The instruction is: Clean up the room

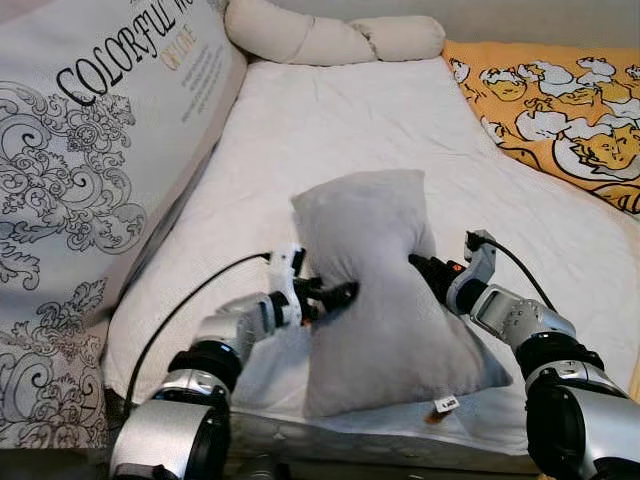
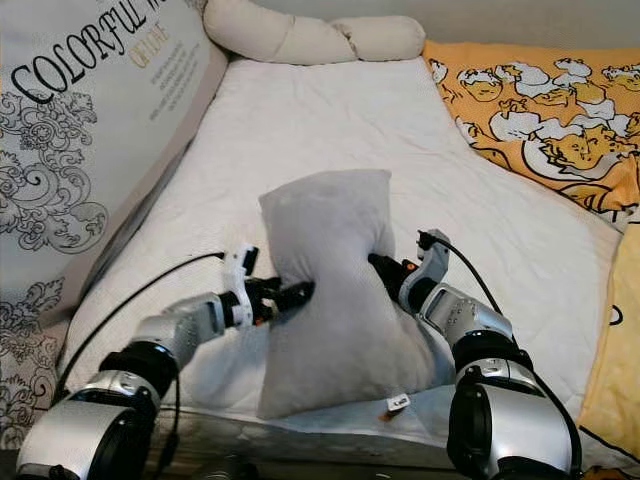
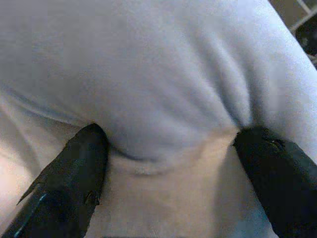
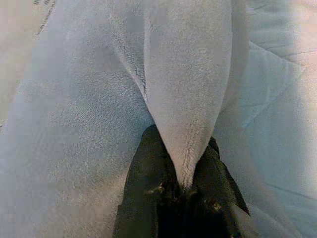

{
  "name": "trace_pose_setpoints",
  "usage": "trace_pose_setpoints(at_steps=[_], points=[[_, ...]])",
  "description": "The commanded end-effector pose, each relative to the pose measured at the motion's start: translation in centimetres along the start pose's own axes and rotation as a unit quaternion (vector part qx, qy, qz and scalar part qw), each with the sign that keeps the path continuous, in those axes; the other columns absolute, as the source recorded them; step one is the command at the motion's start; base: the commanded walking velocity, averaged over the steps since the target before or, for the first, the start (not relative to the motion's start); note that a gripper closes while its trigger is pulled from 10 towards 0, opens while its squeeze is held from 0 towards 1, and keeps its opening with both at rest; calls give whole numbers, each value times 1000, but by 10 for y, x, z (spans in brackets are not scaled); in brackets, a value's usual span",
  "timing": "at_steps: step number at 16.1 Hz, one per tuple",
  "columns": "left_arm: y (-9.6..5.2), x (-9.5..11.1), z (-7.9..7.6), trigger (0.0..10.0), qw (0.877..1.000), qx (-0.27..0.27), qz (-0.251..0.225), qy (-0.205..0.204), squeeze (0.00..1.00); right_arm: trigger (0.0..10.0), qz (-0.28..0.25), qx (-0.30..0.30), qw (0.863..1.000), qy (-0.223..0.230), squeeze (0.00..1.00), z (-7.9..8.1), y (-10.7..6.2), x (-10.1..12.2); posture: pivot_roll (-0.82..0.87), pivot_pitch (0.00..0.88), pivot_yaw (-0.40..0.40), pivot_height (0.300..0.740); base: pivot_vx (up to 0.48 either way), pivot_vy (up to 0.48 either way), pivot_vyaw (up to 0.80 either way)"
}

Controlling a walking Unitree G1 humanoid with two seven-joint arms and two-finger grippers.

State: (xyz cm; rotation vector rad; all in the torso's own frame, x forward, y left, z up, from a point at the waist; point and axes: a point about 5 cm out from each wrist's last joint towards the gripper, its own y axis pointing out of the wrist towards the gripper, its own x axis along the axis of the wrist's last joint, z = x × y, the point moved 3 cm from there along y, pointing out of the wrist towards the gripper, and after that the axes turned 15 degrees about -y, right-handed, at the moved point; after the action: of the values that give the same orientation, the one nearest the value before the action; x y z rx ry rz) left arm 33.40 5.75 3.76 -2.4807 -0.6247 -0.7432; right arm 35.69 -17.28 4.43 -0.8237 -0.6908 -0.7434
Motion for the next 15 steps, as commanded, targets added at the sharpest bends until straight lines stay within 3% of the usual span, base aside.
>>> trace_pose_setpoints(at_steps=[1, 4, 5, 6, 8, 9, 10, 13, 15], points=[[8, -8, -9, 10000, 999, -21, 28, 11, 1000, 0, 18, 24, 1000, 2, 0, 10, 5, -10, -99, 0, 64, 740, 0, 0, 0], [13, 0, -24, 10000, 997, -71, 24, 23, 1000, 0, -9, 55, 998, 25, 0, 26, 12, 2, -88, 0, 61, 740, 0, 0, 0], [14, 10, -34, 10000, 995, -98, 10, 27, 365, 0, -20, 71, 997, 35, 0, 33, 15, 7, -83, 0, 61, 740, 0, 0, 0], [14, 20, -43, 10000, 992, -123, -1, 30, 0, 0, -29, 86, 995, 40, 0, 41, 18, 12, -77, 0, 59, 740, 0, 0, 0], [15, 27, -50, 10000, 990, -138, -11, 35, 0, 0, -36, 97, 994, 44, 0, 47, 20, 15, -75, 0, 60, 740, 0, 0, 0], [15, 36, -55, 8706, 989, -144, -29, 32, 0, 0, -48, 108, 992, 53, 0, 55, 23, 20, -73, 0, 61, 740, 0, 0, 0], [15, 39, -56, 3176, 988, -146, -35, 30, 0, 0, -52, 112, 991, 57, 0, 57, 24, 22, -73, 0, 61, 740, 0, 0, 0], [6, 60, -54, 0, 987, -138, -79, 27, 0, 0, -77, 136, 985, 70, 0, 69, 25, 32, -68, 0, 72, 740, 0, 0, 0], [-1, 70, -55, 0, 984, -141, -100, 32, 0, 0, -84, 141, 984, 75, 0, 71, 25, 32, -68, 0, 84, 740, 0, 0, 0]])
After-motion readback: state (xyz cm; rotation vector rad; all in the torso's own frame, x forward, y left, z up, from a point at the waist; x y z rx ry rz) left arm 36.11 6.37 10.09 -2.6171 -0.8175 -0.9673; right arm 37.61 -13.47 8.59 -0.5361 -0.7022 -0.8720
